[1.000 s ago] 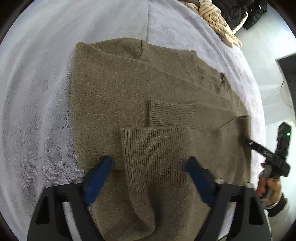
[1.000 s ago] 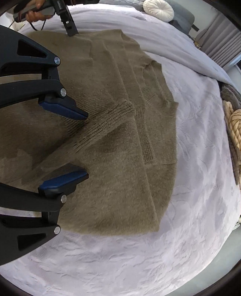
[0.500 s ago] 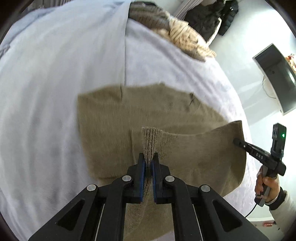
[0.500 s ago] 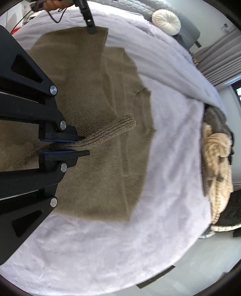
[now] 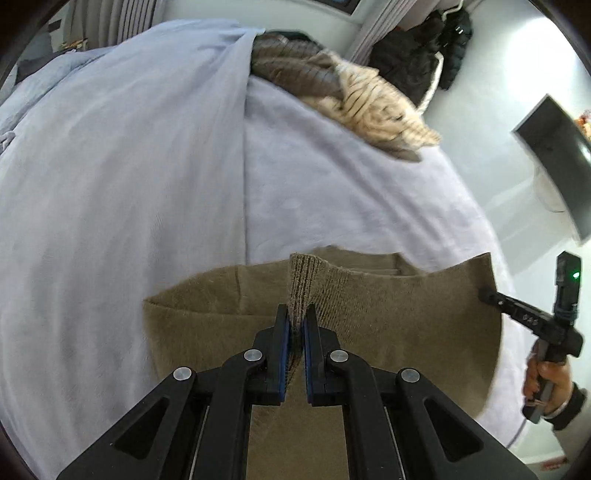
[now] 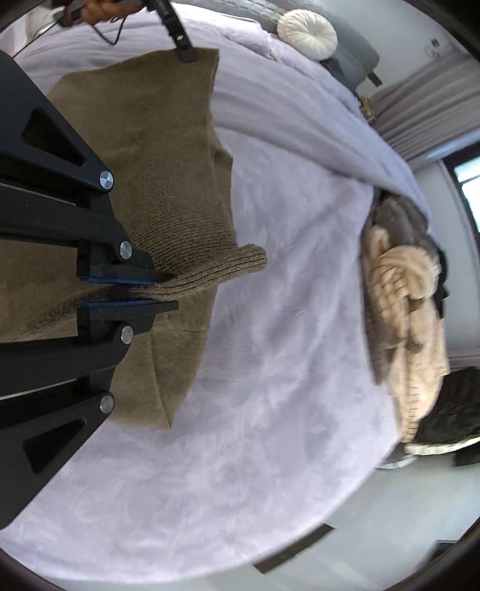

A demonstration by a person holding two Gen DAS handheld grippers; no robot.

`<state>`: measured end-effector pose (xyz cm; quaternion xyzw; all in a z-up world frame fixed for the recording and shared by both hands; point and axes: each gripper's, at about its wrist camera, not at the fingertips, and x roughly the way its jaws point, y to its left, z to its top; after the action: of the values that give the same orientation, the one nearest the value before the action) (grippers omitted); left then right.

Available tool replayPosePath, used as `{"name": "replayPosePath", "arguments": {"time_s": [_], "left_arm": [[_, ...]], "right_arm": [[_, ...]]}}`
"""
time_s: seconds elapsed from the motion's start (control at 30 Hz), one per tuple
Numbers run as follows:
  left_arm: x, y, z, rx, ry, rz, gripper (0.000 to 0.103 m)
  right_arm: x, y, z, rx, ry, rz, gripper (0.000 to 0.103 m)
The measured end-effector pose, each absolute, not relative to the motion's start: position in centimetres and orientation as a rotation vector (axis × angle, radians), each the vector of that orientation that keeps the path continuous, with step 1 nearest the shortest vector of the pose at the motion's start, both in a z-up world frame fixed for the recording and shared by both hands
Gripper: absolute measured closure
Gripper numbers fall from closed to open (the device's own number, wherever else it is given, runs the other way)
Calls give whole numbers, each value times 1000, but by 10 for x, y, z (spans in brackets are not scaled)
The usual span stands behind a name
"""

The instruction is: Fold small clothes

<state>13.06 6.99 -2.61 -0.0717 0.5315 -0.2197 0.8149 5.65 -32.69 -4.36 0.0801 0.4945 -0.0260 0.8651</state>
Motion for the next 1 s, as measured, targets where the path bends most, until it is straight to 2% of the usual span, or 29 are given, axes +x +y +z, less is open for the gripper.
{"name": "replayPosePath", "arguments": {"time_s": [0.17, 0.3, 0.4, 0.47, 0.63, 0.8, 1.0], "left_arm": [[149, 58, -83, -100, 1191, -363, 95], [155, 56, -102, -80, 1201, -319, 95], [157, 58, -102, -67, 1197, -300, 95], [156, 64, -96, -82, 1197, -280, 95], [146, 87, -74, -79, 1175, -209, 95], [107, 90, -59, -29, 1190, -300, 95], [53, 95, -93, -2, 1319, -287, 95]], "right_arm": [[76, -333, -84, 164, 1081, -77, 96], [84, -339, -105, 177, 1098, -95, 96], [84, -344, -103, 167, 1088, -148, 92], [81, -350, -98, 140, 1079, -229, 77], [56, -370, -78, 216, 1061, -301, 77], [6, -337, -67, 226, 1063, -132, 77], [-40, -311, -106, 174, 1201, -97, 77]]}}
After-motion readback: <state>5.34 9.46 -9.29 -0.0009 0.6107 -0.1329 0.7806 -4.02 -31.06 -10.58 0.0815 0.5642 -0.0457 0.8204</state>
